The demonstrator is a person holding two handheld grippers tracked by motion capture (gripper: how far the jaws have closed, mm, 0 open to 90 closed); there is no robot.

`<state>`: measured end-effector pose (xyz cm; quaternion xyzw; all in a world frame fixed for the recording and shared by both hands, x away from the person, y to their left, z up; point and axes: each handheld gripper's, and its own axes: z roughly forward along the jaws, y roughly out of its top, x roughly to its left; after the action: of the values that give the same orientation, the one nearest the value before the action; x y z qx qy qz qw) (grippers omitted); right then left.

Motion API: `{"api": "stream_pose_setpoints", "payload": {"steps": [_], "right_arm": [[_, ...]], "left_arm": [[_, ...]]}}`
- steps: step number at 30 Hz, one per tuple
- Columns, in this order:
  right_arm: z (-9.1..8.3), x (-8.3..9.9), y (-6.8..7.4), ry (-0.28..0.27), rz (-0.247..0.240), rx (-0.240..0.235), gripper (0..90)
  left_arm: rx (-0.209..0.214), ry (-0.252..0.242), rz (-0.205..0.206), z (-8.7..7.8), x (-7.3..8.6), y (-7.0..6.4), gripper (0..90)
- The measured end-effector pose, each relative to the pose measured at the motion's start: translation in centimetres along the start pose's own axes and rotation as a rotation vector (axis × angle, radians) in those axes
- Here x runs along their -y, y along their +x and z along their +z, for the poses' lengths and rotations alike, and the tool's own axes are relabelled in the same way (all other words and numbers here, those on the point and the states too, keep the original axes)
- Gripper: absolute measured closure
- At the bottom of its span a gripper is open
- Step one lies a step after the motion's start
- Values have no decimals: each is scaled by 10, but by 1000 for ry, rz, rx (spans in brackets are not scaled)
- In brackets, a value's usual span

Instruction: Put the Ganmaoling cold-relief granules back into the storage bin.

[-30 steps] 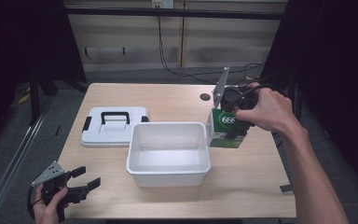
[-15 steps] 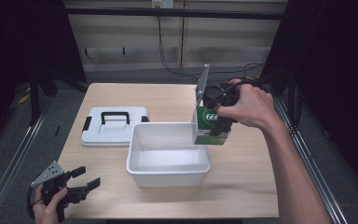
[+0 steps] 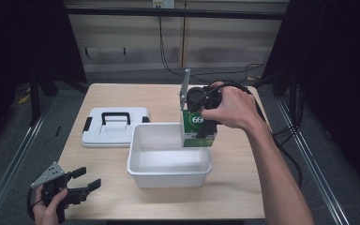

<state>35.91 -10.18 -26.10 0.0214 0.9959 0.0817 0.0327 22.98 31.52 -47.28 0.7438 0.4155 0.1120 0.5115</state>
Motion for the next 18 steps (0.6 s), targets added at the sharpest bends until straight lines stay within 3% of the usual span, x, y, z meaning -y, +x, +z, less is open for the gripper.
{"api": "stream_pose_setpoints", "payload": {"steps": [9,15,18], "right_arm": [[27,-10,-6,3,-24,-15,158],[46,-6,-8,45,-13,-23,158],[56,-2,-7,39,-2,-36,158]], "left_arm": [[1,-6,-2,0,0,0,159],[2,-6,-3,0,0,0,159],[-1,-6,0,-1,0,1,158]]}}
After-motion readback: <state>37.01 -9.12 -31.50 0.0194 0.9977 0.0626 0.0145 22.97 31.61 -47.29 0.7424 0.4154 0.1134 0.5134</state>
